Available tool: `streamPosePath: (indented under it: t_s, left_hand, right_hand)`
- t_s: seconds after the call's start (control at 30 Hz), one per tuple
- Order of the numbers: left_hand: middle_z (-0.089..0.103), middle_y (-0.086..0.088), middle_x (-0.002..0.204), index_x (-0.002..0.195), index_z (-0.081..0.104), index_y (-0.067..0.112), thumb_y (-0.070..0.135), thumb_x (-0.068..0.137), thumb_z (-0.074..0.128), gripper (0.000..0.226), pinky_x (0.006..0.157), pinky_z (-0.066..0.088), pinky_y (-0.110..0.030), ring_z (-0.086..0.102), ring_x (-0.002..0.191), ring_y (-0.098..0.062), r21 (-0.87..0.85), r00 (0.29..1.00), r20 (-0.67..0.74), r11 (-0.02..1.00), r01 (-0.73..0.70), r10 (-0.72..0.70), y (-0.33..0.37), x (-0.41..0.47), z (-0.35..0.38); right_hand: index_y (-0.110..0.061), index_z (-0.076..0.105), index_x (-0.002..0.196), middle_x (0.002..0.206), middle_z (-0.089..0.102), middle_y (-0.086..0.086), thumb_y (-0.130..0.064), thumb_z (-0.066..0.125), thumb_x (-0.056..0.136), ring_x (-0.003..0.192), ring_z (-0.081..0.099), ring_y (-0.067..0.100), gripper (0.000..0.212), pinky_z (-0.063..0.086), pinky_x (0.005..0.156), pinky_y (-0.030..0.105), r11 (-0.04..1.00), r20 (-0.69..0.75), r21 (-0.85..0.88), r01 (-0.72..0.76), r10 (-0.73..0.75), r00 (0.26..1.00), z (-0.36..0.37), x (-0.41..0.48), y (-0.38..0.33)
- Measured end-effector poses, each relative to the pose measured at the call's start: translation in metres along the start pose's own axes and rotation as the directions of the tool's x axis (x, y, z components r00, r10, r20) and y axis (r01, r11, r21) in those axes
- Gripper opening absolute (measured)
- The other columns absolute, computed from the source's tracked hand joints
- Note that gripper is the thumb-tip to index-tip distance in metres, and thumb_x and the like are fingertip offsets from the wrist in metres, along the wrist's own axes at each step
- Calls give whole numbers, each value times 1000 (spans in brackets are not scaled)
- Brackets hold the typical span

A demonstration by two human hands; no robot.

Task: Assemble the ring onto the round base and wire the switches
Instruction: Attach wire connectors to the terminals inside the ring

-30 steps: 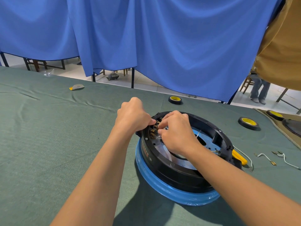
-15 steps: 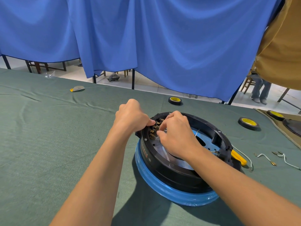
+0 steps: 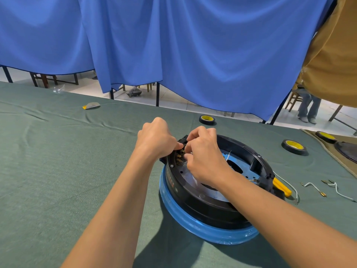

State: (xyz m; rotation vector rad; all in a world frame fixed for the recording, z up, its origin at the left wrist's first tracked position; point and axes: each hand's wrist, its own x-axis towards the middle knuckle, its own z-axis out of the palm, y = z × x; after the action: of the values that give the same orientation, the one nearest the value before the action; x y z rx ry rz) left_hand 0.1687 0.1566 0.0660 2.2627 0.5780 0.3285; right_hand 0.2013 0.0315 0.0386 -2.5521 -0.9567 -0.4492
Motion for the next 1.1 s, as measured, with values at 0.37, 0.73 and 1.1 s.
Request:
streamPosePath:
  t_s: [0.37,0.73,1.1]
  left_hand:
    - [67,-12,101,101,72,9,38,82,77,34,75,49,-36,60,97,-29,6,996,55,998,-67,66,-5,7,0]
    - [69,-12,97,96,78,15,30,85,74,19,78,54,-39,62,95,-29,-17,994,-5,994,-106,105,-3,5,13]
    - [67,-11,105,103,73,16,32,86,72,24,90,52,-45,58,105,-31,30,996,-33,996,-79,80,-2,6,17]
  right_hand:
    - [-27,73,97,113,63,-1,-23,61,91,117,34,22,14,29,81,29,939,15,155,-306,307,952,-12,-5,25]
    - [-18,75,95,107,60,1,-23,65,90,111,39,20,13,36,72,31,971,-4,57,-233,234,972,-5,6,7]
    - [-12,73,91,105,57,1,-26,67,88,110,42,22,15,45,74,34,977,-5,-16,-210,210,978,-8,9,6]
